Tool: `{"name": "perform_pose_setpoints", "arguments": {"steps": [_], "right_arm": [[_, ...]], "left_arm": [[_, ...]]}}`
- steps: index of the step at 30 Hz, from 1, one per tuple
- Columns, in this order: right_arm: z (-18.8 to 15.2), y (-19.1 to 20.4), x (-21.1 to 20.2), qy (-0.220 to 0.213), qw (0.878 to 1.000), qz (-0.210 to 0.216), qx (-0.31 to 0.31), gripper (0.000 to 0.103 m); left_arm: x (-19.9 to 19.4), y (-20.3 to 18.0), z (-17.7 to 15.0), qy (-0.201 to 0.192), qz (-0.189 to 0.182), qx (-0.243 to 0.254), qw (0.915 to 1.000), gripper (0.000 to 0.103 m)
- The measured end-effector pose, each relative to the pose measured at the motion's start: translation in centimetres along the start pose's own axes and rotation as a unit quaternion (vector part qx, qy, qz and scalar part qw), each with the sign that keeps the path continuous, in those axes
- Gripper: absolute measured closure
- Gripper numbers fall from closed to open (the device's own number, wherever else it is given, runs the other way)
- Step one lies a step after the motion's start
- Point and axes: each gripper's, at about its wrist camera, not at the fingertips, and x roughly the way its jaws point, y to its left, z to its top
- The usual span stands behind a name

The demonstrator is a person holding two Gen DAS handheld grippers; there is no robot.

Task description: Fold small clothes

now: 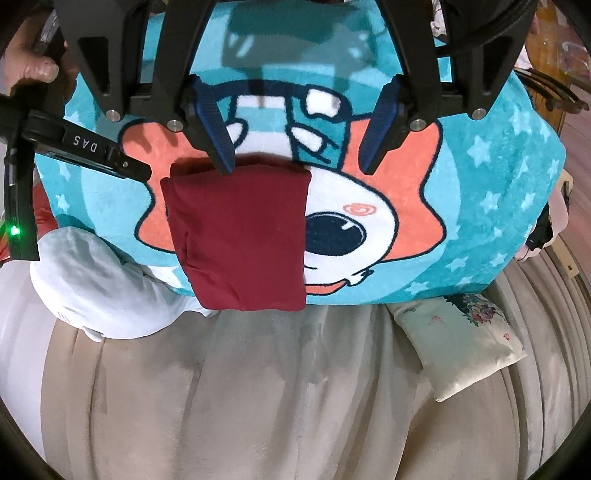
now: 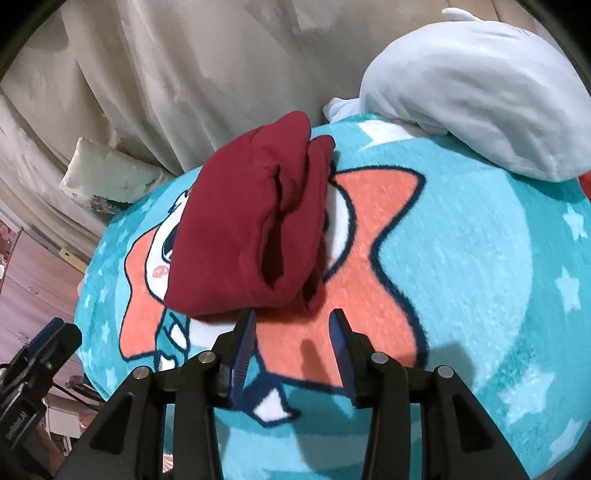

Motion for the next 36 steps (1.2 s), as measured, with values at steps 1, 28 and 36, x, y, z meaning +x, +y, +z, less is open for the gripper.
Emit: {"name": "perform_pose_setpoints", "arguments": {"steps": [1,28,36], "right_arm": [[-0.1,-0.1,-0.1,0.0,1.0,-0.001,0.0,0.058],[-1.1,-1.3,1.7,0.024,1.0,-0.009,0.018,0.053],[4.9,-1.2,2.1,-0.017,0.998,0.035,0.055,0.038]], "left_arm": [[-0.1,-0.1,0.0,0.001,0.002,0.001,1.0,0.034],[3.2,1.2,-0.7,0.06,-0.015,-0.018,0.9979,0.034],[9.2,7.7,3.8,0.095,-0.094,-0.104,0.9857,0.033]]}}
